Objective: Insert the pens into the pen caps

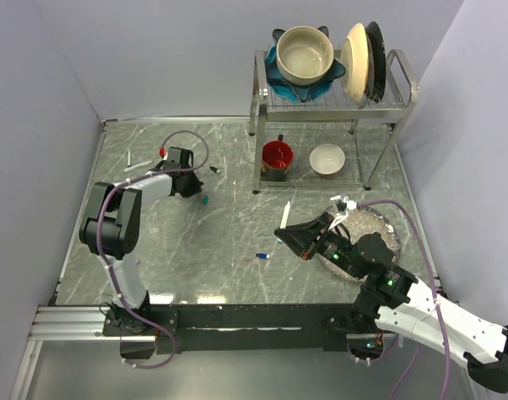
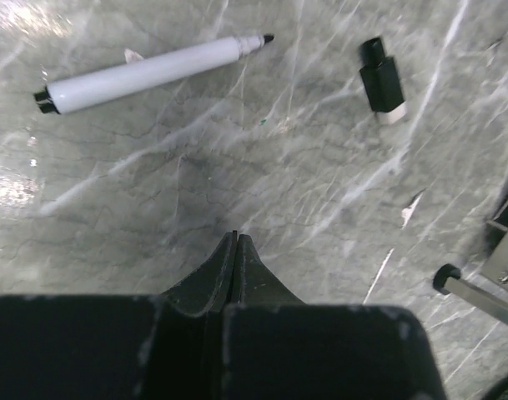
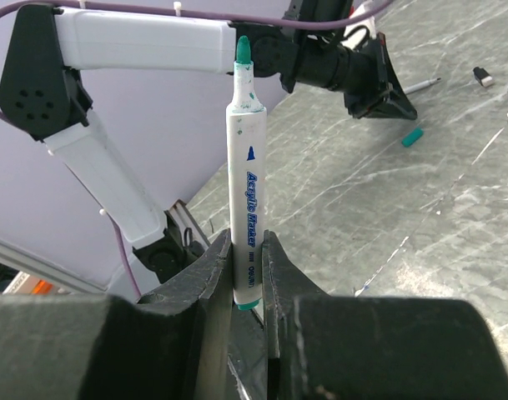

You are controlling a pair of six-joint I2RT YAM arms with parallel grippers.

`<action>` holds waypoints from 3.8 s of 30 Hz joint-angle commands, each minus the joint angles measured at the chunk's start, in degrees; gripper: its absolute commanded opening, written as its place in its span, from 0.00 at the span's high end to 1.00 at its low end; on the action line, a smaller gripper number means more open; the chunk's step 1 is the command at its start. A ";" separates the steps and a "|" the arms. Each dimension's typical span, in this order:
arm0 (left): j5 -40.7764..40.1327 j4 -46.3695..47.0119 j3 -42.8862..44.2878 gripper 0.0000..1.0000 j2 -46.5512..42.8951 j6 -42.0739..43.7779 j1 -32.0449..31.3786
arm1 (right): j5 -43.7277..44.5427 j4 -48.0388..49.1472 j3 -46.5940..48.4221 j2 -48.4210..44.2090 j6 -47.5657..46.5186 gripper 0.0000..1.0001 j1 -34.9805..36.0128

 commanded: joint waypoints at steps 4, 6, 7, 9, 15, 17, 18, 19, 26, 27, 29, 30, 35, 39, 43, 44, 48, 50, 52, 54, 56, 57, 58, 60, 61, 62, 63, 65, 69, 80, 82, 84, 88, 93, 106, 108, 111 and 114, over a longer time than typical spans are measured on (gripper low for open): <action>4.48 2.73 1.02 0.99 0.60 1.97 -0.17 | 1.83 0.66 0.90 -0.19 -1.17 1.00 0.01; 6.41 3.69 -0.38 0.99 0.34 1.88 -0.09 | 1.83 0.84 1.08 0.07 -1.17 1.00 0.01; 7.03 4.22 -0.65 0.99 0.42 1.88 -0.17 | 1.75 1.01 1.08 0.08 -1.17 1.00 0.01; 8.26 4.14 -1.09 0.99 0.60 2.31 -0.17 | 1.48 1.10 1.34 0.43 -1.08 1.00 0.01; 8.44 3.52 -3.64 0.99 -0.36 2.76 -0.70 | 1.57 0.49 1.87 0.34 -0.99 1.00 0.01; 8.62 3.52 -4.08 0.99 -0.46 3.02 -0.70 | 1.66 0.49 1.87 0.16 -0.90 1.00 0.01; 8.71 3.26 -4.17 0.99 -0.54 3.02 -0.70 | 1.83 0.40 1.95 0.08 -0.90 1.00 0.01; 8.88 3.17 -4.17 0.99 -0.54 3.28 -0.79 | 1.83 0.31 2.04 -0.01 -0.90 1.00 -0.08; 11.43 3.17 -4.52 0.99 -2.21 4.77 -2.98 | 1.48 0.40 2.48 0.43 -0.73 1.00 0.01; 11.17 2.39 -4.70 0.99 -3.00 4.95 -3.42 | 1.57 0.40 2.57 0.60 -0.73 1.00 0.01; 9.51 1.33 -5.05 0.99 -3.79 5.13 -4.65 | 1.31 0.40 2.66 0.78 -0.82 1.00 0.01; 8.89 0.72 -5.48 0.99 -4.84 5.13 -5.09 | 1.39 0.40 2.66 0.78 -0.82 1.00 0.01; 3.19 -1.92 -9.08 0.99 -9.32 4.07 -7.29 | 1.31 0.49 2.22 0.25 -0.64 1.00 0.01; 1.32 -2.98 -11.37 0.99 -13.98 3.20 -7.56 | 1.39 0.13 1.96 -0.45 -0.46 1.00 -0.08; -3.76 -4.12 -11.91 0.99 -20.13 -0.04 -7.64 | 1.48 -0.04 1.87 -0.89 -0.38 1.00 0.01; -4.91 -5.86 -11.21 0.96 -21.80 -1.19 -7.64 | 1.48 0.05 1.78 -0.80 -0.29 1.00 0.01; -14.73 -16.57 -5.86 0.92 -21.56 -15.37 -7.56 | 1.22 0.13 1.52 -0.89 -0.02 1.00 0.01; -15.29 -23.25 0.62 0.87 -17.80 -20.34 -7.56 | 1.31 0.05 1.43 -1.15 -0.02 1.00 -0.08; -12.06 -31.61 5.56 0.79 -14.18 -22.90 -7.56 | 1.57 -0.13 1.34 -1.59 -0.02 1.00 0.01; -8.72 -36.09 11.02 0.73 -8.91 -23.87 -7.56 | 1.66 -0.30 1.34 -1.94 -0.02 1.00 0.01; -5.89 -37.78 14.00 0.72 -4.88 -25.10 -7.56 | 1.83 -0.48 1.34 -2.38 -0.20 1.00 0.01; -5.71 -37.96 14.63 0.71 -3.81 -26.06 -7.56 | 1.83 -0.57 1.34 -2.39 -0.20 1.00 0.01; -5.71 -38.40 15.42 0.71 -3.01 -26.77 -7.56 | 2.01 -0.74 1.43 -2.56 -0.20 1.00 0.01; -6.58 -38.40 15.78 0.71 -1.34 -28.61 -7.56 | 2.10 -1.18 1.34 -2.74 -0.38 1.00 0.01; -6.85 -37.79 15.78 0.70 -0.99 -29.06 -7.56 | 2.18 -1.27 1.34 -3.09 -0.46 1.00 -0.08; -7.02 -37.44 15.87 0.69 -0.29 -29.50 -7.47 | 2.36 -1.62 1.34 -3.26 -0.55 1.00 -0.08; -6.85 -37.00 15.78 0.69 0.07 -30.02 -7.38 | 2.80 -1.71 1.34 -3.44 -0.73 1.00 0.01; -6.33 -35.51 16.04 0.68 1.56 -30.03 -7.20 | 3.24 -2.06 1.25 -3.88 -0.90 1.00 0.01; -5.53 -35.06 17.27 0.68 4.64 -29.50 -6.76 | 3.77 -2.33 1.25 -3.97 -1.52 1.00 0.01; -9.22 -34.80 17.10 0.58 7.72 -28.53 -6.06 | 4.20 -2.06 1.16 -3.09 -1.96 1.00 0.01; -9.66 -35.32 17.27 0.58 8.15 -28.27 -5.97 | 4.38 -1.98 1.16 -3.09 -1.96 1.00 0.01; -9.84 -35.41 17.28 0.59 8.24 -27.83 -5.89 | 4.38 -1.80 1.16 -3.00 -1.96 1.00 0.10; -9.14 -34.01 15.96 0.64 8.07 -26.08 -5.97 | 3.86 -1.45 1.43 -2.13 -1.87 1.00 0.01; -10.71 -34.18 14.29 0.67 6.93 -23.62 -5.97 | 3.33 -1.27 1.95 -1.59 -1.43 1.00 0.01; -11.24 -26.62 -1.96 0.99 -10.19 -15.00 -9.05 | -0.62 1.45 1.52 2.44 1.20 1.00 0.10; -11.51 -26.19 -3.11 0.99 -13.01 -14.13 -9.92 | -1.15 2.15 0.73 2.97 1.73 1.00 0.10; -8.88 -21.98 -6.10 0.99 -19.68 -11.14 -11.76 | -3.25 4.35 -0.94 5.34 2.35 1.00 0.19; -4.68 -15.39 -10.22 0.99 -28.03 -7.62 -14.14 | -6.15 8.56 -2.52 8.67 2.53 1.00 0.10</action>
